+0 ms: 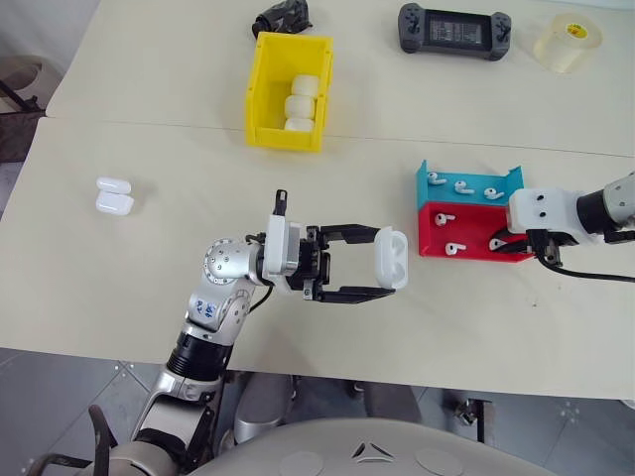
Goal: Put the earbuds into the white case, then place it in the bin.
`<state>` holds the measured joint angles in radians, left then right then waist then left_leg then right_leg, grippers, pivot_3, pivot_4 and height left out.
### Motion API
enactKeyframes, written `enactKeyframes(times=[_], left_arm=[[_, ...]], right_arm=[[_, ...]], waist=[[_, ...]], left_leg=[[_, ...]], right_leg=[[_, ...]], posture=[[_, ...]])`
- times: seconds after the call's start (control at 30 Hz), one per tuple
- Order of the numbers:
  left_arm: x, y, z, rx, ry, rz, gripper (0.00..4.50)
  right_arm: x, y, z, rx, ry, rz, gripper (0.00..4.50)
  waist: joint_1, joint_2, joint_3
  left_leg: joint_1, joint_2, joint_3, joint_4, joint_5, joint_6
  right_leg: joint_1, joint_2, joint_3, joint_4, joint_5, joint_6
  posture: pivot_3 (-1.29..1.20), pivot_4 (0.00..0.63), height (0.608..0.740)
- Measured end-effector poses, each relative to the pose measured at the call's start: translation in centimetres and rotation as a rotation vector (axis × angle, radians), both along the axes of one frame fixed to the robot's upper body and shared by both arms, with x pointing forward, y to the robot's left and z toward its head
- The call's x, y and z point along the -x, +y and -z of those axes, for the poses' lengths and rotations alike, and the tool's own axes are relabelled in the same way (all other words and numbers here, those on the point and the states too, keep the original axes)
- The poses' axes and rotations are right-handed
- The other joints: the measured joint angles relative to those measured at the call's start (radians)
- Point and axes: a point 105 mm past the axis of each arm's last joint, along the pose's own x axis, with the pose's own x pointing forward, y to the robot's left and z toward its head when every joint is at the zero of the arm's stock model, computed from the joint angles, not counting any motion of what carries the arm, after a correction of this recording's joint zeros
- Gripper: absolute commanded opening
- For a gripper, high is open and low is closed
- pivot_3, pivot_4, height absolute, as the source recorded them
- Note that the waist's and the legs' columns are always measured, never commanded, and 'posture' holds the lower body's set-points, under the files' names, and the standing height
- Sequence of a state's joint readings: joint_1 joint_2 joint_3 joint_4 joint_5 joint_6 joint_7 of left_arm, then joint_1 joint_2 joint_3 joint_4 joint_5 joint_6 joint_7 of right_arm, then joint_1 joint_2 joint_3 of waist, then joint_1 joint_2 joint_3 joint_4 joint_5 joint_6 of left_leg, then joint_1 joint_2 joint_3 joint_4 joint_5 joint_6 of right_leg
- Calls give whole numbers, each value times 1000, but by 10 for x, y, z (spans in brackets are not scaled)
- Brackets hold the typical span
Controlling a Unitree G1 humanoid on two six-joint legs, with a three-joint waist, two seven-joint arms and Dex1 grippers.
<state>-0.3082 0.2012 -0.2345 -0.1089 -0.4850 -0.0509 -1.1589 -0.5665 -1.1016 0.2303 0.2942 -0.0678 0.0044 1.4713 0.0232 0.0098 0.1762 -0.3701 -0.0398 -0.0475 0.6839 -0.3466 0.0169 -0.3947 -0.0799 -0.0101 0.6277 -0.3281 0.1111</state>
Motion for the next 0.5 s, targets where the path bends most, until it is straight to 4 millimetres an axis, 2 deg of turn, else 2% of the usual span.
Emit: enactKeyframes(times=[0.23, 0.33, 0.43, 0.5], left_arm=[[-1, 1, 0, 0, 17, 1, 2720], [-12, 5, 2, -16, 115, -54, 2720], [-15, 6, -4, 1, 81, -57, 2720], [-19, 8, -5, 7, 50, -60, 2720]], right_arm=[[4, 10, -4, -78, -3, -2, 562], [5, 33, -28, -317, -82, -26, 562], [12, 46, -38, -503, -132, -34, 562], [19, 64, -46, -739, -174, -22, 562]], waist=[[0, 0, 0], [1, 0, 0], [3, 0, 0], [5, 0, 0]], left_leg=[[0, 0, 0, 0, 0, 0], [0, 0, -1, 0, 0, 0], [0, 0, -1, 0, 0, 0], [0, 0, -3, 0, 0, 0]], right_leg=[[0, 0, 0, 0, 0, 0], [0, 0, 0, 1, 0, 0], [0, 0, -1, 0, 0, 0], [1, 0, -3, 0, 0, 0]], posture=[[0, 150, 740], [0, 150, 740], [0, 150, 740], [0, 150, 740]])
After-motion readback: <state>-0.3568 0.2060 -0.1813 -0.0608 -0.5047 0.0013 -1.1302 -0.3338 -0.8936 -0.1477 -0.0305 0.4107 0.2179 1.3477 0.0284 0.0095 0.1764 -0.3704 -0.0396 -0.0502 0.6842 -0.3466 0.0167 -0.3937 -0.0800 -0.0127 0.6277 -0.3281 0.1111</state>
